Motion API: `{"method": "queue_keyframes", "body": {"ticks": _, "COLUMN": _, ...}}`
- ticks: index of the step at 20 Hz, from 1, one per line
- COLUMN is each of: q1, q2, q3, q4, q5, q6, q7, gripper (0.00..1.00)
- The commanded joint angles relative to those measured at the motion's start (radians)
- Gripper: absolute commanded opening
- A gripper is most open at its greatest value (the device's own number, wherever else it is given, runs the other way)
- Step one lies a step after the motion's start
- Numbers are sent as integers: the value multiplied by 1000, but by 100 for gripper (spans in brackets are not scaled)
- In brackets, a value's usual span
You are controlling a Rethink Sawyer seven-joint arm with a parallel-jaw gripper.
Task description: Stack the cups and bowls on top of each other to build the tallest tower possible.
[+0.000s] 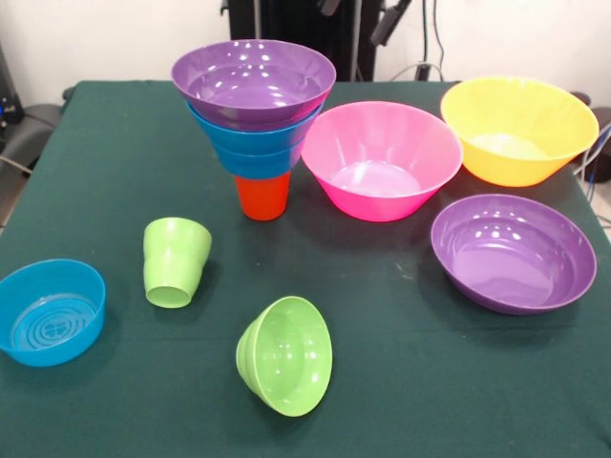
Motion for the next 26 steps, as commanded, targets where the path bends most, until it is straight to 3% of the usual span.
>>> {"method": "queue_keyframes", "body": {"ticks": 1, "q1": 37, "q2": 41, "q3": 90, "q4": 24, "q5": 38, "q6": 7, "q7": 175, "gripper": 100}}
{"method": "queue_keyframes", "body": {"ticks": 11, "q1": 40, "q2": 81, "q3": 114, "q4": 101, "q5": 75, "q6": -202, "q7": 203, "gripper": 100}}
{"method": "queue_keyframes", "body": {"ticks": 26, "q1": 69, "q2": 178, "q3": 82, "q4": 122, "q5": 111, "q6": -398, "q7": 222, "gripper": 100}}
